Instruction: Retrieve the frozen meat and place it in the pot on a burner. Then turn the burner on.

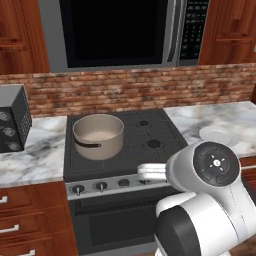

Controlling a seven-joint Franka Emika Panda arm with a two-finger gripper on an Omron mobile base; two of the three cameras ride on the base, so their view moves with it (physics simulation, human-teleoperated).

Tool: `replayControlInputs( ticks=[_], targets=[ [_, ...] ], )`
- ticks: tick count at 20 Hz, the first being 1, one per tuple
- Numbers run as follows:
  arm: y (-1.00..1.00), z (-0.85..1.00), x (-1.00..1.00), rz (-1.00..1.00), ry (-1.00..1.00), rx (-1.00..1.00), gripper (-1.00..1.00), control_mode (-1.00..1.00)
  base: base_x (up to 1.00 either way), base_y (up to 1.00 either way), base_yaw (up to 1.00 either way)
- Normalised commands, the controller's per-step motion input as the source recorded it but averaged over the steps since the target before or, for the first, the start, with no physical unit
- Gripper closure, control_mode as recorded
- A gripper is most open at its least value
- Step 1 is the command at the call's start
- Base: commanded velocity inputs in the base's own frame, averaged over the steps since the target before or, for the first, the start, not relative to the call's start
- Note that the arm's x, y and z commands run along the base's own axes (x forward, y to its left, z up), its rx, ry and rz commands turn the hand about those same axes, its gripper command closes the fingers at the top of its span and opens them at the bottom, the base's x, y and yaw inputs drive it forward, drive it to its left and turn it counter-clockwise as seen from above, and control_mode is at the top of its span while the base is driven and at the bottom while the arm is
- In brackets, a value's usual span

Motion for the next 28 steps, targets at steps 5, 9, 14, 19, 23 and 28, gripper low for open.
replayControlInputs(
  ticks=[5, 9, 14, 19, 23, 28],
  targets=[
    [0.0, 0.0, 0.0, 0.0, 0.0, 0.0, -1.0, 1.0, 0.34, -0.04, 0.05],
    [0.0, 0.0, 0.0, 0.0, 0.0, 0.0, -1.0, 1.0, 0.15, 0.04, 0.0],
    [0.0, 0.0, 0.0, 0.0, 0.0, 0.0, -1.0, 1.0, 0.13, 0.01, 0.0],
    [0.0, 0.0, 0.01, 0.0, 0.0, 0.0, -1.0, -1.0, 0.05, 0.0, 0.0],
    [0.24, -0.08, 0.0, 0.0, -0.06, 0.0, -1.0, -1.0, 0.0, 0.0, 0.0],
    [0.46, -0.34, 0.06, -0.01, -0.07, 0.0, -1.0, -1.0, 0.0, 0.0, 0.0]
  ],
)
